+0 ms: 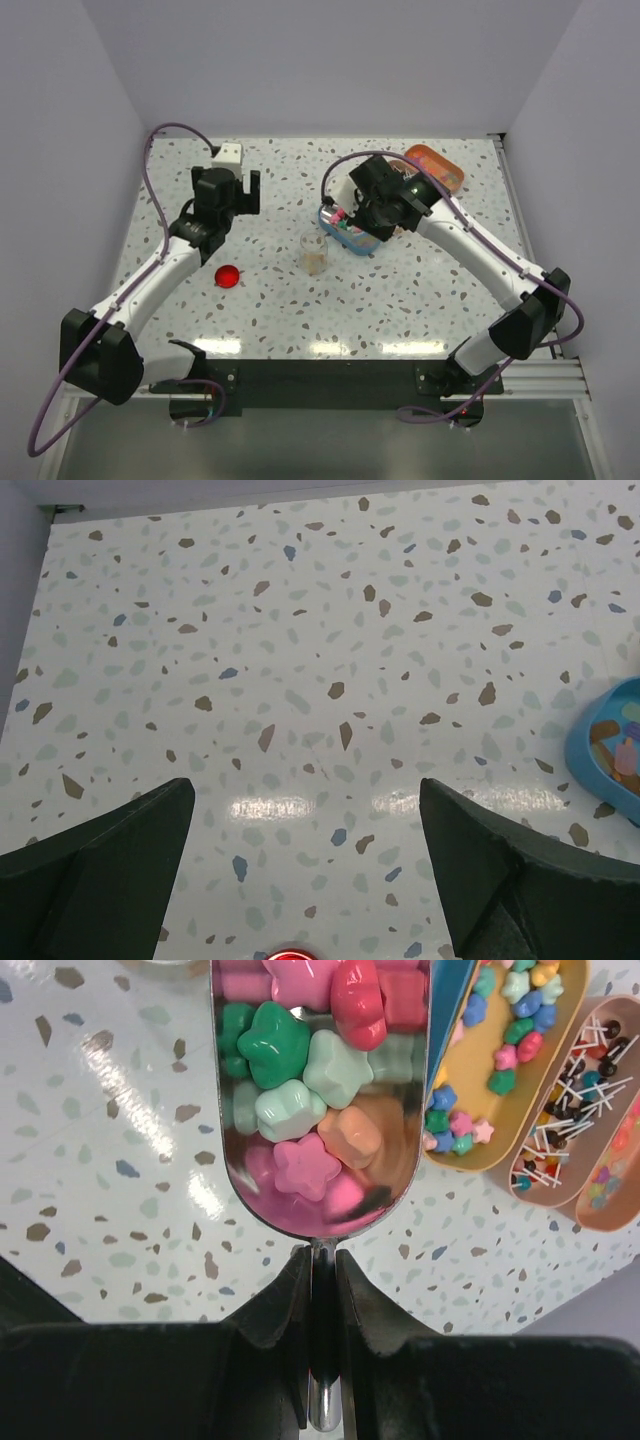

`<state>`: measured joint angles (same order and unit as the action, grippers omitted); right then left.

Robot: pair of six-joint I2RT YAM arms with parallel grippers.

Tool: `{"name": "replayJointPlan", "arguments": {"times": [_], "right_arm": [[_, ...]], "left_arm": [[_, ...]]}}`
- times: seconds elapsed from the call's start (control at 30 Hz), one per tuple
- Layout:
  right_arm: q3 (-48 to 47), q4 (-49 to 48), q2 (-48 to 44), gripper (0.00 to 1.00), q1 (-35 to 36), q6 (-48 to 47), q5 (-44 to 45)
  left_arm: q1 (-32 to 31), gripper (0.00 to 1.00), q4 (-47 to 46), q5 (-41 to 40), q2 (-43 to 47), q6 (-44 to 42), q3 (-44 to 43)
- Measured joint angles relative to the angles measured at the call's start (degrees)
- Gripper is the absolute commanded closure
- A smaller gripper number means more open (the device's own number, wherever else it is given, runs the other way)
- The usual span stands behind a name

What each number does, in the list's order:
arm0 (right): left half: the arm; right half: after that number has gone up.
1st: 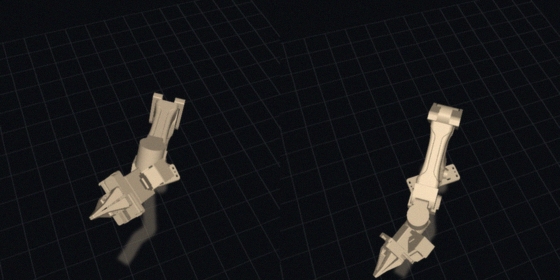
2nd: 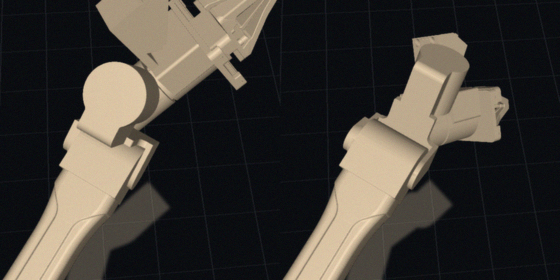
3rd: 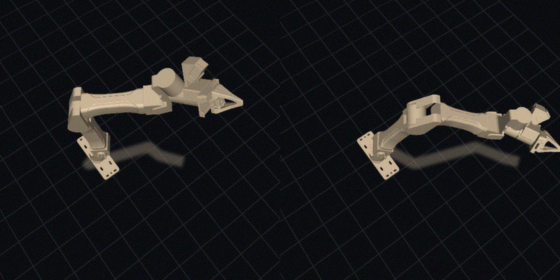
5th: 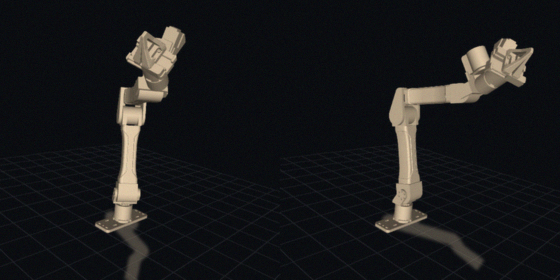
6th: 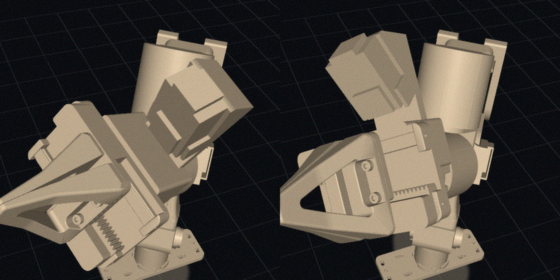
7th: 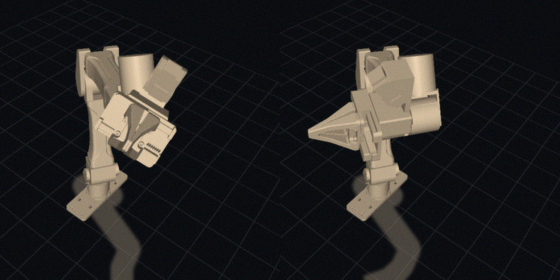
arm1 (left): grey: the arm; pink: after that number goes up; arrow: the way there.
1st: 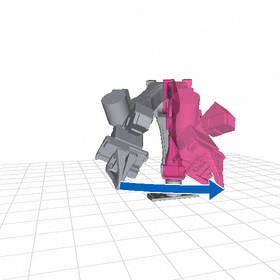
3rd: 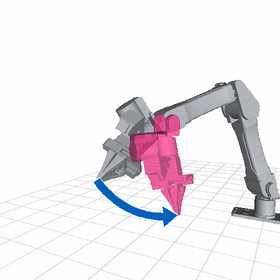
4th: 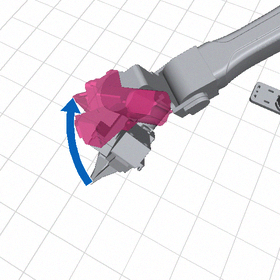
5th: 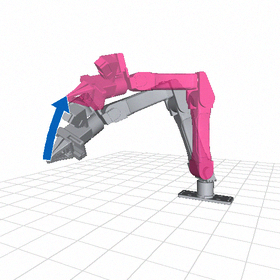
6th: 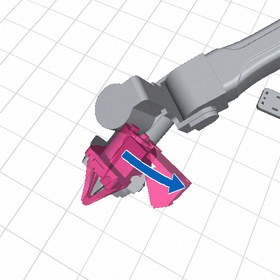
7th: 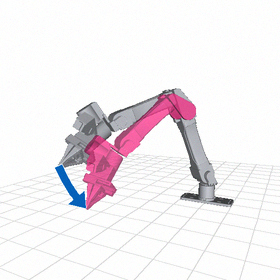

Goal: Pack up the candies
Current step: Place the fake candies in the packing bottle.

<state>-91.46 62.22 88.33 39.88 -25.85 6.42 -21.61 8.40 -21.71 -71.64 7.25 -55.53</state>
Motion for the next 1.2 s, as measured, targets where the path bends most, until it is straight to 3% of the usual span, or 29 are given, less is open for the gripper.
{"name": "replayJointPlan", "arguments": {"times": [0.4, 1.2], "right_arm": [[-1.31, 7.74, 1.22, 1.00, 6.43, 0.83, 3.23], [-7.34, 11.50, 11.28, 1.00, 11.21, 0.87, 9.22]], "left_arm": [[2.47, 0.00, -1.46, -4.81, 0.02, 0.00, 1.05], [2.84, 0.00, -2.12, -7.72, 0.31, -1.14, 1.53]]}}
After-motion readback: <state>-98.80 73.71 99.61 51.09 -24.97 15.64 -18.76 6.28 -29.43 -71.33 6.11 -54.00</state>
